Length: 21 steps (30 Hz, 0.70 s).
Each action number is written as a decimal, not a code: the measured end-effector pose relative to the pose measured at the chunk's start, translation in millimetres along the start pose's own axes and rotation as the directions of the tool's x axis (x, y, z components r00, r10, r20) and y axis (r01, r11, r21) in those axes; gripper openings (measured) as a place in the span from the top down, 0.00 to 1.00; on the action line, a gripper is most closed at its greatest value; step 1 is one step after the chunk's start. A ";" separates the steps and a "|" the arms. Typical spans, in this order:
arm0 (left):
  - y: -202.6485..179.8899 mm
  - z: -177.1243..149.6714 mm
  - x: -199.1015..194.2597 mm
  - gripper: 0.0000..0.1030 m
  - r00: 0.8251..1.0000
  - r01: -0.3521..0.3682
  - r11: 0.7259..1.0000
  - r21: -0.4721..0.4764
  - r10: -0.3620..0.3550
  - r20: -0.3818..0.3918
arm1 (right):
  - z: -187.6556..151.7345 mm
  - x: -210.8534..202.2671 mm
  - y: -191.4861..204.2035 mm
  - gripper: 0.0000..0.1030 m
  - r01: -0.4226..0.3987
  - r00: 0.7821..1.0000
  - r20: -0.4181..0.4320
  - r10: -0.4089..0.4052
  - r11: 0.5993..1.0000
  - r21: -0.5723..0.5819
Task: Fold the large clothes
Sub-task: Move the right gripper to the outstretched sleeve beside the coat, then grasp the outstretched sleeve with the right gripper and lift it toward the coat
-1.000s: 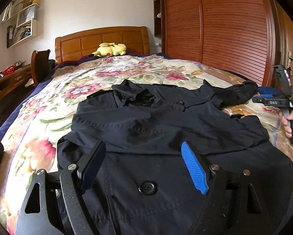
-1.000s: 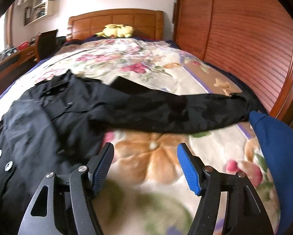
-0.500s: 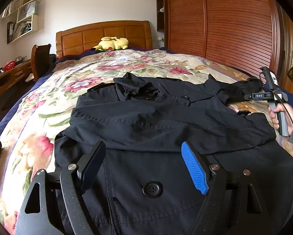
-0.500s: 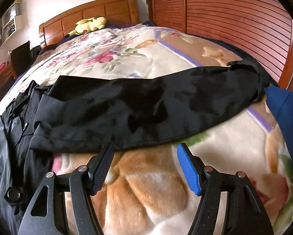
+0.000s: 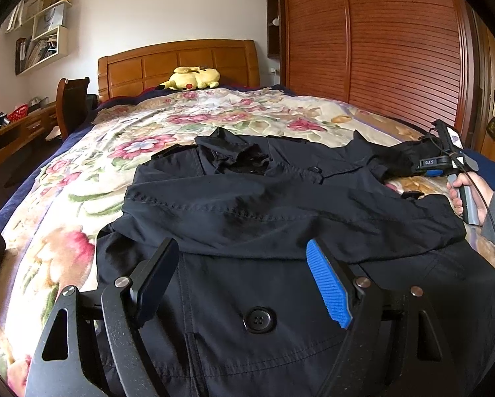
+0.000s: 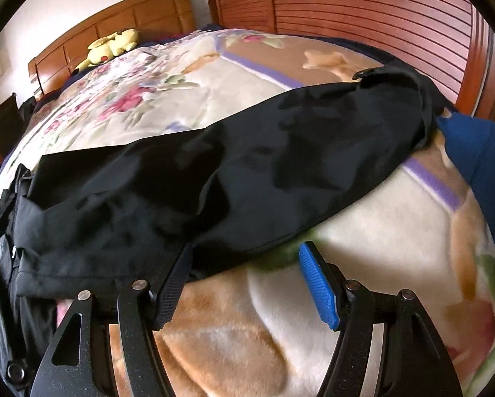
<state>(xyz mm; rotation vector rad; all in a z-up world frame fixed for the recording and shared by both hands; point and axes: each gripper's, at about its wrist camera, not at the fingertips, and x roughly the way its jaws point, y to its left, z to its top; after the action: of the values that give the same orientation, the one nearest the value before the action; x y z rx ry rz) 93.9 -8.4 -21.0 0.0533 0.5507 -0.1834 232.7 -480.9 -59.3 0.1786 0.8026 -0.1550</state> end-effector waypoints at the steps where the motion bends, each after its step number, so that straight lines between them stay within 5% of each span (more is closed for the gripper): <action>1: 0.4 0.1 -0.2 0.22 1.000 0.001 1.000 -0.001 -0.001 0.000 | 2.7 3.9 2.2 0.33 0.009 1.000 -0.001 -0.009 1.000 -0.009; 8: 0.7 0.1 -0.3 0.22 1.000 0.000 1.000 0.001 0.000 0.001 | 5.2 17.0 16.6 0.36 0.066 0.998 0.007 -0.066 0.995 -0.077; 16: 1.2 0.8 -3.0 0.22 1.000 -0.003 1.000 0.002 0.003 0.005 | 0.7 16.2 38.7 0.94 0.074 0.997 0.016 -0.073 0.978 -0.195; 18: 1.8 0.7 -2.9 0.22 1.000 0.000 1.000 -0.001 0.000 0.004 | 0.4 7.0 49.0 0.97 0.098 0.995 0.053 -0.088 0.967 -0.234; 21: 5.3 1.3 -5.1 0.22 1.000 0.006 1.000 -0.020 -0.006 0.003 | -1.1 -34.0 65.4 0.98 0.004 0.985 0.168 0.042 0.965 -0.264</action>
<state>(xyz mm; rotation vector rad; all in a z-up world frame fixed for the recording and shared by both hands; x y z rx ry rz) 91.2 -2.5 -17.2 0.0323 0.5499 -0.1839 222.0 -414.6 -28.9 -0.0779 0.6414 -0.0432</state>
